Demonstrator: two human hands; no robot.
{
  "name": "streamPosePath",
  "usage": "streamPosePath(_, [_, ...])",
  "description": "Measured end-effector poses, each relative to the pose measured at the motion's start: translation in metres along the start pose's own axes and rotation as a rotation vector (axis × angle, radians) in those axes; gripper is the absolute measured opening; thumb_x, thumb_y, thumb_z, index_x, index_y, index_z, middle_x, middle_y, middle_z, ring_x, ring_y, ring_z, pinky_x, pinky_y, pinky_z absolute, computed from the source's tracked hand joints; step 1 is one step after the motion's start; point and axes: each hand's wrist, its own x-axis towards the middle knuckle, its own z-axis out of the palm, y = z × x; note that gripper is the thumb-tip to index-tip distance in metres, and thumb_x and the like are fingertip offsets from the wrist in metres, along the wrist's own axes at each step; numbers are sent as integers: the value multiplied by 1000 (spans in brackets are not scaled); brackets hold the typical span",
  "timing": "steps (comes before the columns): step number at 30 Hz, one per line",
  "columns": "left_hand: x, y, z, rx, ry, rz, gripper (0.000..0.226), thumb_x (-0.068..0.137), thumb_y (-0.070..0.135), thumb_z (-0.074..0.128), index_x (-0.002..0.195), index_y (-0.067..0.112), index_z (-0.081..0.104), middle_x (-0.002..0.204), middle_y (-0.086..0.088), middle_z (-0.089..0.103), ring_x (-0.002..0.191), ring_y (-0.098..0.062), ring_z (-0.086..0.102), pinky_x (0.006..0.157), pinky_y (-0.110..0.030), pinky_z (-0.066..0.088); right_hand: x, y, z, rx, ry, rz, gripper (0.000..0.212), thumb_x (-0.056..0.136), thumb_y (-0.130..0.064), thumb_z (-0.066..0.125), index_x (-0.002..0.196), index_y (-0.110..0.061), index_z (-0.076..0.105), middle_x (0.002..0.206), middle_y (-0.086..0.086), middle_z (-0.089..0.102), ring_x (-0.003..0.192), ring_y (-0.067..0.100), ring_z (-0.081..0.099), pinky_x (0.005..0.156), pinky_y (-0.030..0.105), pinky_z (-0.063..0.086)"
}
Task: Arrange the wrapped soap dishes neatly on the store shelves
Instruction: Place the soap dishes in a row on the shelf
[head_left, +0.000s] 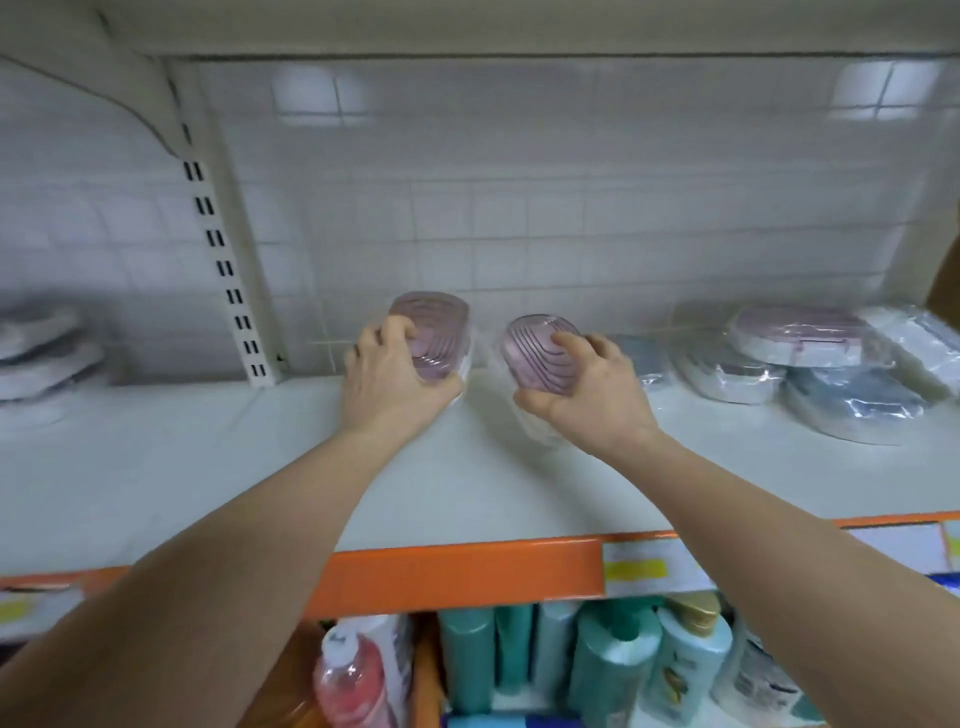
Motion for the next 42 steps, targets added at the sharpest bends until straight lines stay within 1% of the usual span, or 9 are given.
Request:
streamPosePath(2, [-11,-27,-27,59,39,-43,56,71,29,71,118,16,45,129,-9,43,119,-30,41,94,-32,34,-4,-27,22,39,-64,-37,77,76,-46,69,142,-25,36,150,9,27,137,26,26,111,33,24])
streamPosePath(6, [-32,-82,-93,131,125,-134,53,72,29,70,117,15,46,128,-8,42,119,-30,40,95,-33,34,-19,-94,68,102,-160,-138,79,74,-48,69,142,-26,35,149,7,28,136,25,29,110,39,31])
streamPosePath(13, [-71,-187,-232,251,274,-248,54,72,30,70,117,15,45,127,-8,42,118,-31,39,95,-33,34,-67,-245,143,146,-262,-340,80,72,-50,70,141,-27,38,147,9,35,133,27,36,108,38,34])
streamPosePath(20, [-101,-308,-371,316,281,-334,57,72,34,68,120,17,42,128,-6,41,118,-30,37,97,-37,35,-130,-404,230,205,-304,-420,79,71,-49,71,139,-26,40,143,9,40,131,27,38,107,36,35])
streamPosePath(24, [-110,-367,-435,338,291,-361,57,73,35,66,121,19,42,127,-4,41,116,-28,38,93,-36,36,-158,-478,272,242,-346,-429,78,69,-48,72,138,-27,42,139,6,42,129,24,38,105,35,37])
streamPosePath(28, [-103,-411,-472,314,305,-369,57,73,36,66,121,19,42,126,-3,42,115,-27,39,90,-34,36,-162,-530,300,224,-350,-460,78,70,-47,72,138,-27,41,140,7,41,129,23,38,103,32,35])
streamPosePath(31, [-90,-435,-487,293,312,-363,56,73,36,65,121,19,42,125,-3,42,114,-27,40,91,-34,36,-155,-557,315,180,-328,-486,78,71,-48,71,140,-28,39,142,7,39,128,26,39,103,33,36])
streamPosePath(38, [-30,-475,-494,260,302,-255,58,74,40,68,121,19,42,126,-5,43,117,-27,40,92,-31,33,-108,-589,339,168,-183,-479,72,72,-43,72,136,-25,45,137,7,44,125,25,42,100,32,35])
streamPosePath(42, [8,-487,-492,217,274,-185,57,71,40,69,119,20,44,126,-4,43,117,-27,41,90,-31,33,-76,-603,343,174,-83,-419,72,71,-44,72,135,-26,45,136,8,44,125,26,43,102,35,37])
